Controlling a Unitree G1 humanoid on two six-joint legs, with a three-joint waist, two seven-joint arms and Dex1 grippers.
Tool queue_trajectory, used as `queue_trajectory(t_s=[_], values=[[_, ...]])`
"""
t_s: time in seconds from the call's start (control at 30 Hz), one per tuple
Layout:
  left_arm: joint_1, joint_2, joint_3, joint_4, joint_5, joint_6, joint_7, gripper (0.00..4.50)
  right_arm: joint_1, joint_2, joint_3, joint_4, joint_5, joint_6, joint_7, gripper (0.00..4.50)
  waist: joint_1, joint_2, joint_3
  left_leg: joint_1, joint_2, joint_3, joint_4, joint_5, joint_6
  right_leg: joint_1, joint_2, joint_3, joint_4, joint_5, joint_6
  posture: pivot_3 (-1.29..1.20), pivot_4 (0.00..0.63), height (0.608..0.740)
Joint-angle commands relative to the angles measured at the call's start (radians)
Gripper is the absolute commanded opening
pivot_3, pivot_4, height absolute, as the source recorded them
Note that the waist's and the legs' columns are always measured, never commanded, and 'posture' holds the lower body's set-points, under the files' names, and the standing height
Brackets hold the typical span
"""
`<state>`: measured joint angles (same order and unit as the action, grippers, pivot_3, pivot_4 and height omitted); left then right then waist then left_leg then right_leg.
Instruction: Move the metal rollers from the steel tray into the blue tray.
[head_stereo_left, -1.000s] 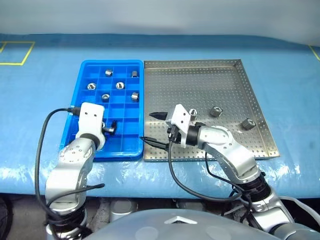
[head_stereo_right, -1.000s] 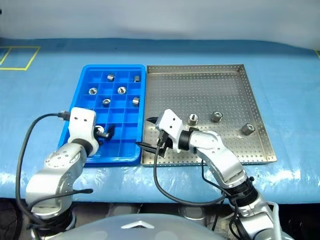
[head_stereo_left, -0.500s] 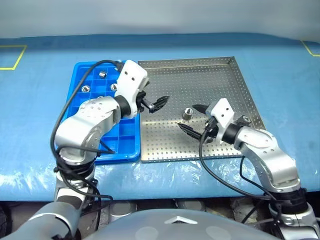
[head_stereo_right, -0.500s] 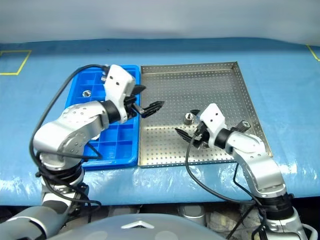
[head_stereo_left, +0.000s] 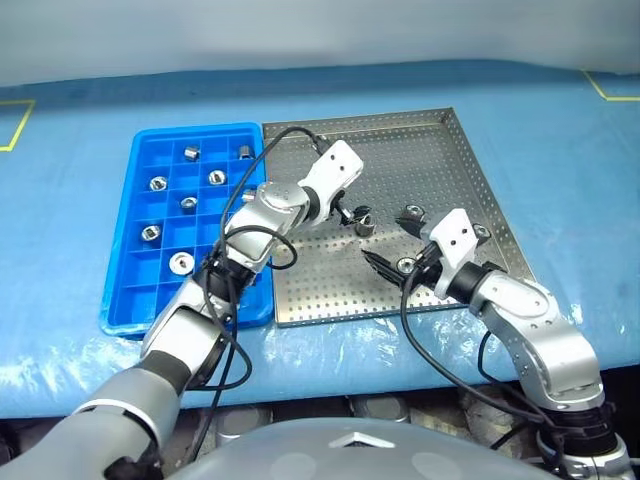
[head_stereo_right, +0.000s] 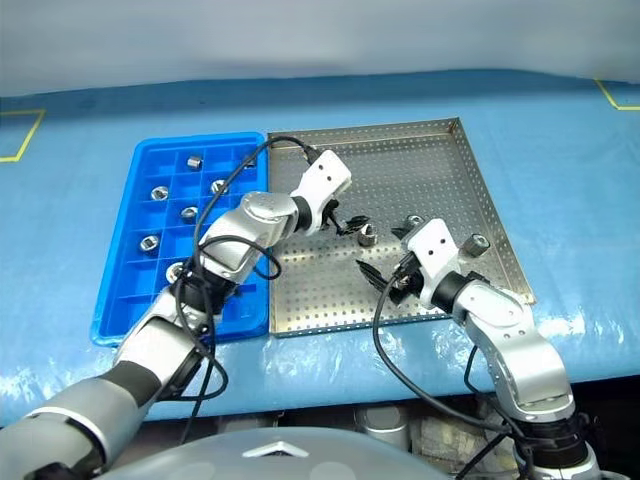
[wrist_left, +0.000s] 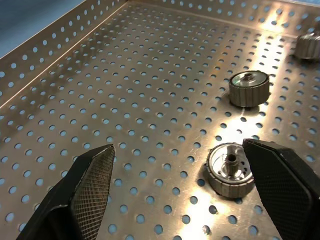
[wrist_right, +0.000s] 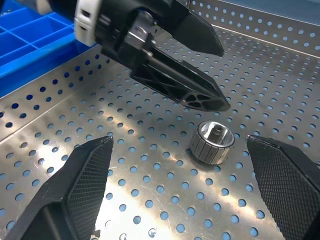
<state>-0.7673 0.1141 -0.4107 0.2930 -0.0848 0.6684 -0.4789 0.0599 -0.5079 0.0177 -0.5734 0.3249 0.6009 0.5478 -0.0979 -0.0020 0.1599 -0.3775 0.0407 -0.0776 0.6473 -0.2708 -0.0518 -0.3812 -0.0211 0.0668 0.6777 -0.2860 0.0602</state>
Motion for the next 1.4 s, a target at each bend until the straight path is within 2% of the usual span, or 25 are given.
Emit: queue_trajectory(t_s=[0.03,0.13,0.3,0.5,0.77,0.9,1.03,1.17,1.23,1.4], values=[[-0.039,-0.037,0.007,0.085,0.041,-0.091,0.012,4.46,-0.001,0.004,0.000,-0.050,0.010,-0.002,-0.012,4.50,-0.003,0.000,0.000,0.000,0.000,0.000,0.000,0.000,0.000,0.000,0.000,0.000,0.000,0.000,0.000,-0.18,0.150,0.740],[-0.045,-0.066,0.022,0.134,0.043,-0.124,-0.008,4.46,0.000,0.006,0.004,-0.053,0.008,-0.003,-0.019,4.50,-0.011,0.000,0.000,0.000,0.000,0.000,0.000,0.000,0.001,0.000,0.000,0.000,-0.001,0.000,0.000,-0.19,0.150,0.740],[-0.044,-0.115,0.115,0.127,-0.029,-0.090,-0.036,4.46,-0.001,0.009,0.016,-0.053,0.004,-0.004,-0.026,4.50,-0.022,0.000,0.000,-0.001,0.000,0.000,0.000,0.000,0.001,0.000,0.000,0.000,0.000,0.000,0.000,-0.19,0.150,0.740],[-0.033,-0.080,0.084,0.097,0.010,-0.045,-0.063,4.46,-0.009,0.010,0.027,-0.048,0.001,-0.006,-0.028,4.50,-0.036,0.000,0.000,0.000,0.000,0.000,0.000,0.000,0.001,0.000,0.000,0.000,0.000,0.000,0.000,-0.17,0.150,0.740],[0.033,-0.011,-0.034,-0.021,0.005,0.079,-0.206,4.46,-0.034,0.013,0.042,-0.027,-0.002,-0.011,-0.026,4.50,-0.034,0.000,0.000,0.000,0.000,0.000,0.000,0.000,0.000,0.000,0.000,0.000,0.000,0.000,0.001,-0.16,0.150,0.740],[0.046,-0.009,-0.044,-0.032,0.026,0.079,-0.187,4.46,-0.038,0.015,0.049,-0.023,-0.003,-0.014,-0.027,4.50,-0.028,0.000,0.000,0.000,0.000,-0.001,0.000,0.000,0.000,0.000,0.000,0.000,0.000,0.000,0.001,-0.16,0.150,0.740],[0.050,-0.032,-0.016,-0.009,0.045,0.057,-0.128,3.58,-0.036,0.013,0.048,-0.022,-0.002,-0.016,-0.025,4.50,-0.024,0.000,0.000,0.000,0.000,0.000,0.000,0.000,0.001,0.000,0.000,0.000,0.000,0.000,0.001,-0.16,0.150,0.740],[0.054,-0.053,0.012,0.019,0.063,0.024,-0.062,2.22,-0.037,0.014,0.050,-0.021,-0.003,-0.015,-0.026,4.50,-0.024,0.000,0.000,0.000,0.000,-0.001,0.000,0.000,0.001,0.000,0.000,0.000,0.000,0.000,0.001,-0.16,0.150,0.740],[0.058,-0.060,0.021,0.021,0.061,0.011,-0.045,1.69,-0.038,0.015,0.052,-0.020,-0.004,-0.016,-0.027,4.50,-0.024,0.000,0.000,0.000,0.000,-0.001,0.000,0.000,0.001,0.000,0.000,0.000,0.001,0.000,0.001,-0.16,0.150,0.740],[0.067,-0.065,0.062,-0.044,0.034,0.015,-0.045,1.68,-0.042,0.017,0.061,-0.019,-0.005,-0.014,-0.027,4.50,-0.024,0.000,0.000,0.000,0.000,-0.001,0.000,0.000,0.001,0.000,0.000,0.000,0.001,0.000,0.001,-0.16,0.150,0.740]])
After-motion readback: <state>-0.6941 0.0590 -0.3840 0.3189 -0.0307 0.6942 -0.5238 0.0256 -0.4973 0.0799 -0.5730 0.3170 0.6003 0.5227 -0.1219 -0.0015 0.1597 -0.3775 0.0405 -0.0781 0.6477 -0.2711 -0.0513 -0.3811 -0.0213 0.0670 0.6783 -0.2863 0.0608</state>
